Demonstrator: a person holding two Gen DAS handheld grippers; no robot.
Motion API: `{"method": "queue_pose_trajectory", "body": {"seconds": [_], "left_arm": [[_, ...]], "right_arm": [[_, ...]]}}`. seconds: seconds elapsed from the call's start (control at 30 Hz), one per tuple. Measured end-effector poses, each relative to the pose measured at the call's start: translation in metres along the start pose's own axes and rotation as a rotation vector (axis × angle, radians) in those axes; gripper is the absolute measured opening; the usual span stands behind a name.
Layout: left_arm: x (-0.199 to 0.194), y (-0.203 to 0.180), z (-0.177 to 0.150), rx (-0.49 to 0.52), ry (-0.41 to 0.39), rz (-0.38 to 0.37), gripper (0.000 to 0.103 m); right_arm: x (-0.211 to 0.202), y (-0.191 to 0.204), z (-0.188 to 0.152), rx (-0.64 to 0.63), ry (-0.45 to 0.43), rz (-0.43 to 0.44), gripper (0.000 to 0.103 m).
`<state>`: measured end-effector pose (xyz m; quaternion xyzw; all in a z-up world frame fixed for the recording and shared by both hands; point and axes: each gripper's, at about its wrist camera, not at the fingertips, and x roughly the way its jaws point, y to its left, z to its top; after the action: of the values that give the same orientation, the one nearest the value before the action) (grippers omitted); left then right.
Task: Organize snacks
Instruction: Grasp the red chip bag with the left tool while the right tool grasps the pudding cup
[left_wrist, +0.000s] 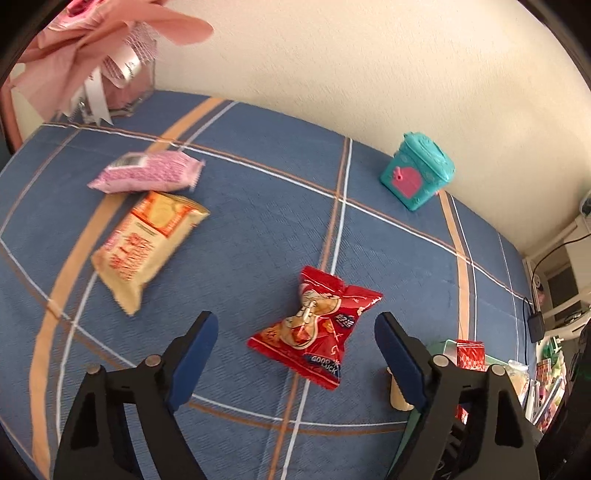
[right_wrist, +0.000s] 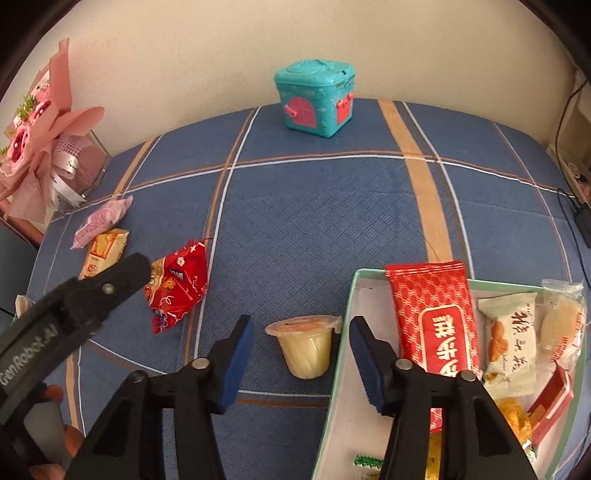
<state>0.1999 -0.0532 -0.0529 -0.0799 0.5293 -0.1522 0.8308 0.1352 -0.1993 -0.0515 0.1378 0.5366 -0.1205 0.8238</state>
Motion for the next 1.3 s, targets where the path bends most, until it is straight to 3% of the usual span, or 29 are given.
{"method": "queue_pose_trajectory", "body": {"seconds": [0.2, 0.27, 0.5, 0.87, 1.1, 1.3], "left_arm": [[0.021, -0.003, -0.004, 0.008, 0.036, -0.024, 0.075], [0.029, -0.003, -0.005, 0.003, 0.051, -0.038, 0.064], [0.033, -0.005, -0.007, 0.013, 0.059, -0.015, 0.056], [0.024, 0.009, -0.007, 0.003, 0.099, 0.03, 0.055], [0.022, 0.02, -0.004, -0.016, 0.102, 0.027, 0.055], [0.023, 0.021, -0.006, -0.009, 0.097, 0.027, 0.055]], "right_arm": [[0.004, 0.005, 0.002, -0.032, 0.0, -0.041, 0.055], [0.004, 0.004, 0.002, -0.032, 0.003, -0.037, 0.055], [0.002, 0.008, 0.004, -0.042, 0.024, -0.055, 0.054], [0.013, 0.013, 0.003, -0.053, 0.053, -0.036, 0.052], [0.022, 0.022, 0.005, -0.093, 0.04, -0.049, 0.051], [0.033, 0.026, -0.001, -0.125, 0.084, -0.058, 0.047]]}}
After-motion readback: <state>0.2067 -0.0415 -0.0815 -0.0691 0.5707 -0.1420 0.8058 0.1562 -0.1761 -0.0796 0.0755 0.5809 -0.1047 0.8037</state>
